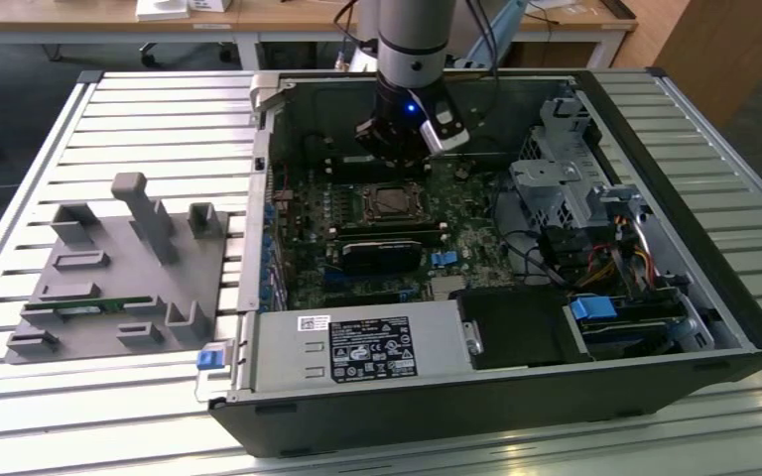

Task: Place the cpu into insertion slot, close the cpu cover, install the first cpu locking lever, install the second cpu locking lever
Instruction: 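Install the first cpu locking lever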

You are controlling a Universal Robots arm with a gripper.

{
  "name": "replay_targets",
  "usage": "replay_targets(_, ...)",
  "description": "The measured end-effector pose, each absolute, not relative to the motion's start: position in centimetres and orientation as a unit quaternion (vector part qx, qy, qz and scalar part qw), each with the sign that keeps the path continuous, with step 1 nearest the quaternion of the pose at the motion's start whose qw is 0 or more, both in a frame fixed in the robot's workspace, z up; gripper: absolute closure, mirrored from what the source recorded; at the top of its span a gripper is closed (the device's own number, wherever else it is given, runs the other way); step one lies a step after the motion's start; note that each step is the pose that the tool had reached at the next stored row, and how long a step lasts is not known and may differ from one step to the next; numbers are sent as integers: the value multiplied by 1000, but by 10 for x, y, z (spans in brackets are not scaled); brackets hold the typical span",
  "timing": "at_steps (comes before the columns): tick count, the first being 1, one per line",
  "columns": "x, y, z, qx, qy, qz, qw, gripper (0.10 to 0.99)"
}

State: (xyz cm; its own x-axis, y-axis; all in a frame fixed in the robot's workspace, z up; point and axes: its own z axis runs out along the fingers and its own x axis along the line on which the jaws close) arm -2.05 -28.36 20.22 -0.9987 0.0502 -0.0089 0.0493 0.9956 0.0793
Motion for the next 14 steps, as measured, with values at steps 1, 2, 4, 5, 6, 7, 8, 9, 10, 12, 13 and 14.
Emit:
replay_targets(1,-20,-284,202,25,999,40,5,980)
replay_targets(2,-20,-284,201,25,999,40,5,980)
replay_targets(4,-20,-284,200,25,999,39,4,980)
replay_targets(5,-20,-284,200,25,999,39,4,980)
replay_targets(6,-19,-284,199,25,999,39,3,980)
replay_targets(7,-19,-284,199,25,999,39,3,980)
replay_targets(8,-19,-284,198,25,999,39,3,980)
replay_targets(9,-18,-284,198,25,999,39,2,980)
replay_targets(10,-18,-284,198,25,999,39,2,980)
replay_targets(12,-18,-283,197,25,999,40,3,980)
replay_targets(13,-18,-284,198,25,999,40,3,980)
replay_targets(14,-18,-284,198,25,999,39,2,980)
